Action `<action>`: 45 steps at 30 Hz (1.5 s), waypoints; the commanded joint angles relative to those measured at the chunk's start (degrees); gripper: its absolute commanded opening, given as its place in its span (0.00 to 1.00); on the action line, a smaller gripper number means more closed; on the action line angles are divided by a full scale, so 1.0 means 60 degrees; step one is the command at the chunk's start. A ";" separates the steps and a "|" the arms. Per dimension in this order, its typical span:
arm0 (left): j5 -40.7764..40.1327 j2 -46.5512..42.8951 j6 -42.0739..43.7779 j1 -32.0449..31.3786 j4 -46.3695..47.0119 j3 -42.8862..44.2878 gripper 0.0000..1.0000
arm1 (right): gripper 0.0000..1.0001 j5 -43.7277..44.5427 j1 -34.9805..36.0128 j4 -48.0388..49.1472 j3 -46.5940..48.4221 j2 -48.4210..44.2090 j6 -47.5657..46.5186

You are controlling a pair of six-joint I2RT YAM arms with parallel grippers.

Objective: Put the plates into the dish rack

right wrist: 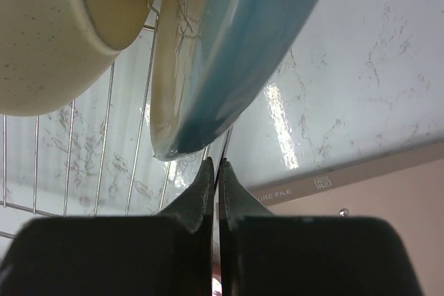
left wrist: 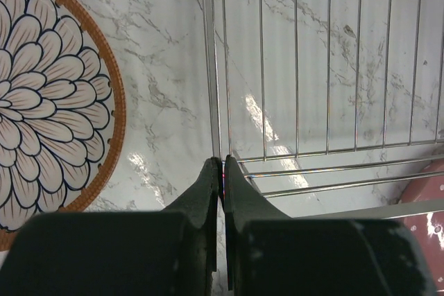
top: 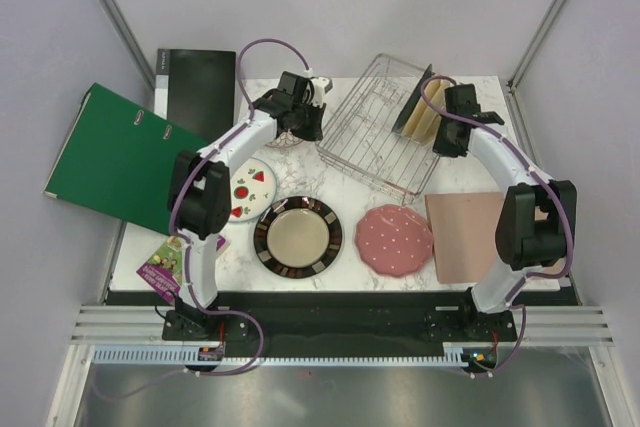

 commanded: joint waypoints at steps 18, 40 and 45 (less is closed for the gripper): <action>0.2108 -0.0062 -0.0563 -0.1463 0.0024 0.0790 0.18 | 0.00 0.0314 -0.0506 0.1687 0.2726 0.1787 -0.2483; 0.2445 -0.2416 -0.0504 -0.1537 0.0229 0.0309 0.99 | 0.56 -0.0169 -0.0872 0.2113 0.2640 0.0504 -0.3465; 0.2314 -0.3736 -0.0911 -0.1537 0.0244 -0.1124 1.00 | 0.72 -0.0125 -0.0872 0.1689 0.1116 -0.1373 -0.3304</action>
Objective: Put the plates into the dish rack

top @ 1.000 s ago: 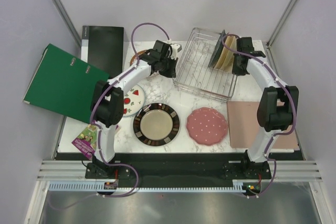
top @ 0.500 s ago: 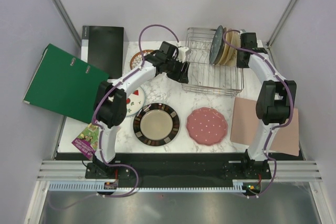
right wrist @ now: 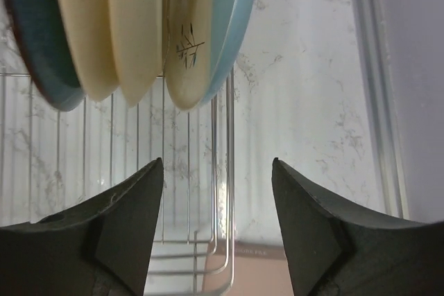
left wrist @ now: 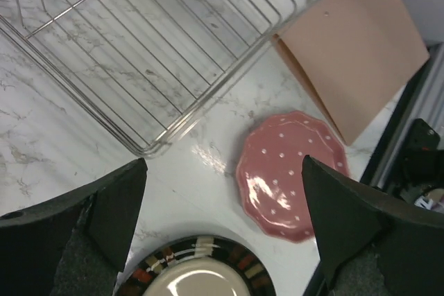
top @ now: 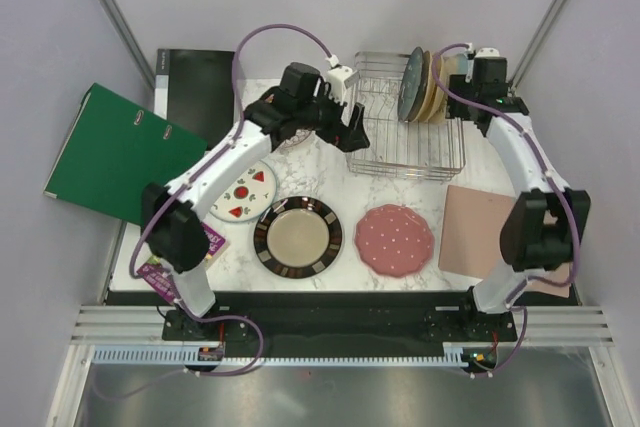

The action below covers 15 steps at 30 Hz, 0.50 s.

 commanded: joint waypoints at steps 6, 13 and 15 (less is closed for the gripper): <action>0.1111 -0.2993 -0.2034 -0.0069 0.2085 -0.5302 0.97 | 0.76 -0.2528 -0.0020 -0.0987 -0.2941 -0.4608 0.0439; 0.2635 -0.2852 -0.3297 -0.0171 0.5924 -0.8369 0.84 | 0.79 -0.8393 -0.0034 -0.1823 -0.5419 -0.5842 0.0586; 0.2884 -0.2427 -0.3210 -0.0201 0.6000 -0.8152 0.84 | 0.79 -0.8498 -0.0020 -0.2116 -0.5669 -0.5812 0.0192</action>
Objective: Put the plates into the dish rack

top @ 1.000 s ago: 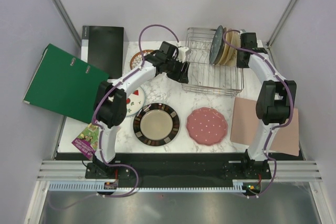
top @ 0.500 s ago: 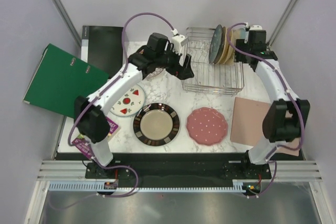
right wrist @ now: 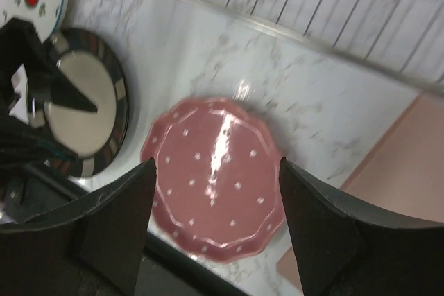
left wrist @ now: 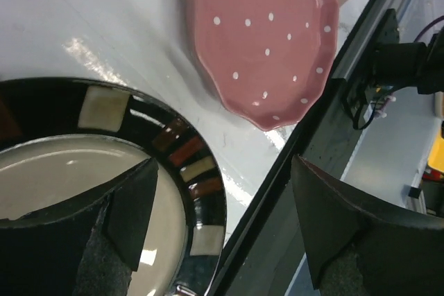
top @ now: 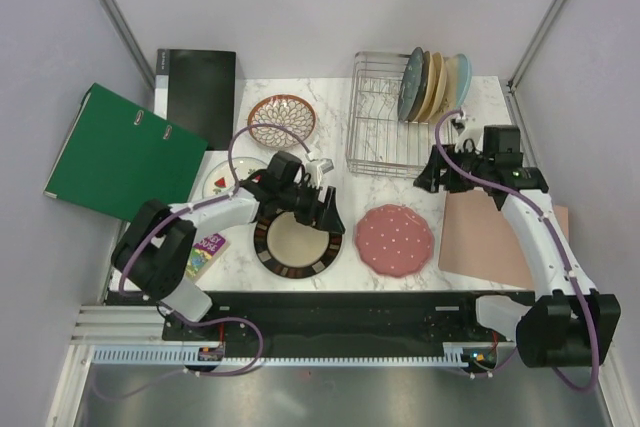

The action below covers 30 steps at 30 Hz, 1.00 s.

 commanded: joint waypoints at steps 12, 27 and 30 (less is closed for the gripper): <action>0.1060 0.2679 -0.0648 -0.0464 0.2017 0.1931 0.82 | 0.79 -0.1338 -0.0462 -0.1072 -0.0749 0.0411 -0.0006; 0.0166 0.3984 -0.0355 -0.0963 0.1388 0.2795 0.68 | 0.73 0.0832 -0.0829 -0.2537 0.0556 0.1816 -0.3325; 0.0210 0.4058 -0.0399 -0.0963 0.1358 0.2737 0.63 | 0.71 0.0086 -0.1107 -0.2713 0.0117 0.2110 -0.4382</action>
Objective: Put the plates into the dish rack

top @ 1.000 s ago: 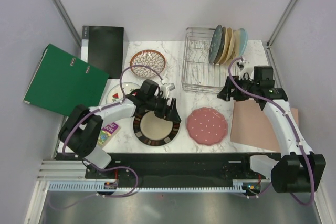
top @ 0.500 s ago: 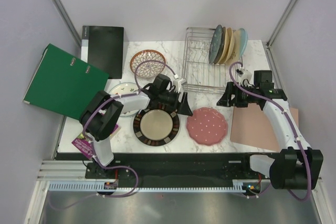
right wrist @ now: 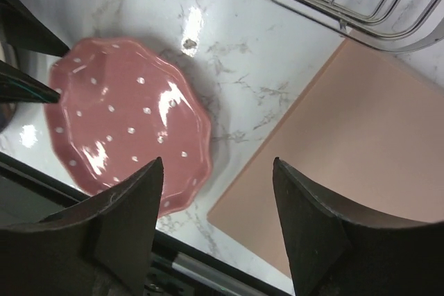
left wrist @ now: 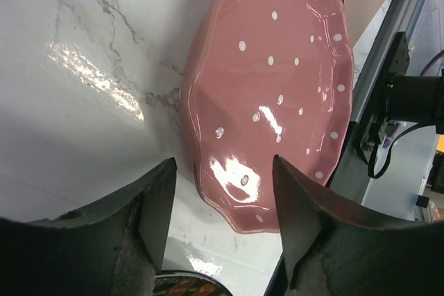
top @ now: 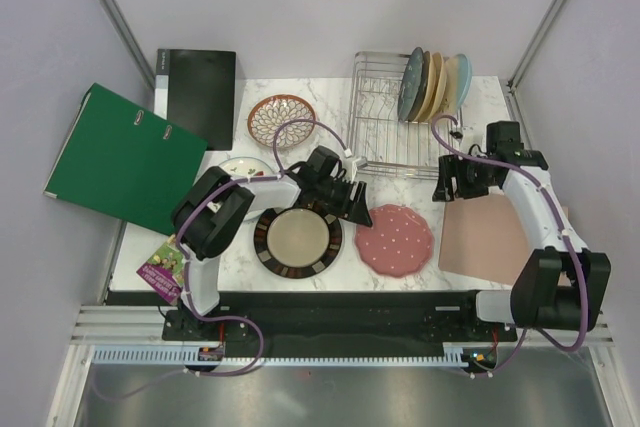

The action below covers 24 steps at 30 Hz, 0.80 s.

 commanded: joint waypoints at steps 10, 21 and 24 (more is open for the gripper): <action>-0.0213 0.0119 0.0290 -0.0111 -0.0201 -0.0033 0.45 | 0.67 -0.2543 -0.0665 -0.2230 0.0220 0.2878 -0.5100; 0.0050 0.0573 0.0964 -0.0287 -0.0304 0.0421 0.11 | 0.67 -0.2630 -0.0636 -0.2421 0.0351 0.4228 -0.6902; 0.0036 0.0588 0.1213 -0.0287 -0.0536 0.0582 0.02 | 0.67 -0.2704 -0.0621 -0.2450 0.0556 0.4711 -0.7049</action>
